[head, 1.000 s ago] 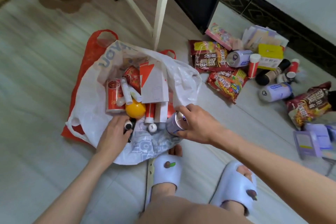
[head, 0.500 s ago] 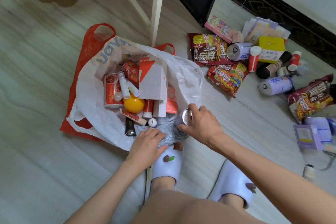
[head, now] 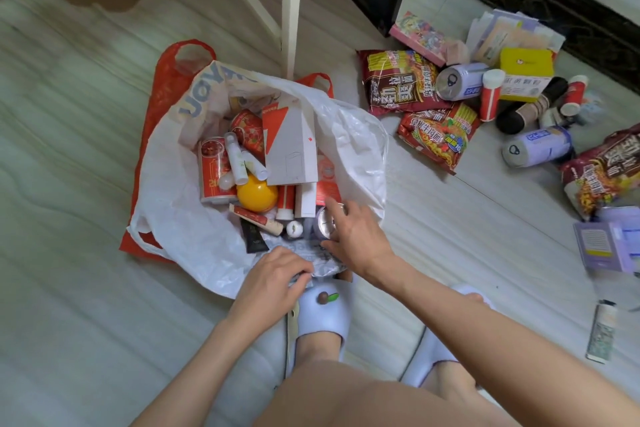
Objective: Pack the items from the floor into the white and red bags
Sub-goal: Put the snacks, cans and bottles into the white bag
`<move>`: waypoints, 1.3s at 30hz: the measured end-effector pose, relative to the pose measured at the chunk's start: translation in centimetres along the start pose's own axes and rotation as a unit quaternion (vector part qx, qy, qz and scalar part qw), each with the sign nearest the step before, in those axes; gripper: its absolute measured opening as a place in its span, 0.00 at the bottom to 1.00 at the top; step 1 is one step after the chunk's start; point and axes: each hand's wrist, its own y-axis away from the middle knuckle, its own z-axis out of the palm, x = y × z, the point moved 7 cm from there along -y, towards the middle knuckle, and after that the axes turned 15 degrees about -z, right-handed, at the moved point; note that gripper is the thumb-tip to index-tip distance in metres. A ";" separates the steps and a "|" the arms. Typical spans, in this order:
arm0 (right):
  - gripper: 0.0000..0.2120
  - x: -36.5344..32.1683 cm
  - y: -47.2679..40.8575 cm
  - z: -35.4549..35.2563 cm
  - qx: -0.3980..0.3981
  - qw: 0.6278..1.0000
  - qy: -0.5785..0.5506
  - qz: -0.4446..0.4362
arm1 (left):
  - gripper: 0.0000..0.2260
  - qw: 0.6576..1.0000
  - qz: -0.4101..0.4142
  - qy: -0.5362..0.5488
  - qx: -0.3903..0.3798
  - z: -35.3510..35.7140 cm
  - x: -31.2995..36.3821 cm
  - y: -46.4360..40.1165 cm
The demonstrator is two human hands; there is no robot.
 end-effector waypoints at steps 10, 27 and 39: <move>0.25 0.3 3.5 -6.5 0.014 0.993 0.047 -0.104 | 0.16 0.995 0.079 -0.045 0.036 -3.1 5.3 -2.4; 0.22 26.6 33.4 -15.2 0.378 0.868 -0.032 0.321 | 0.27 0.818 0.482 -0.313 0.016 6.3 40.0 -11.5; 0.23 37.3 39.7 5.0 0.301 0.754 -0.181 0.555 | 0.31 0.794 0.506 -0.327 -0.082 29.2 43.7 -14.0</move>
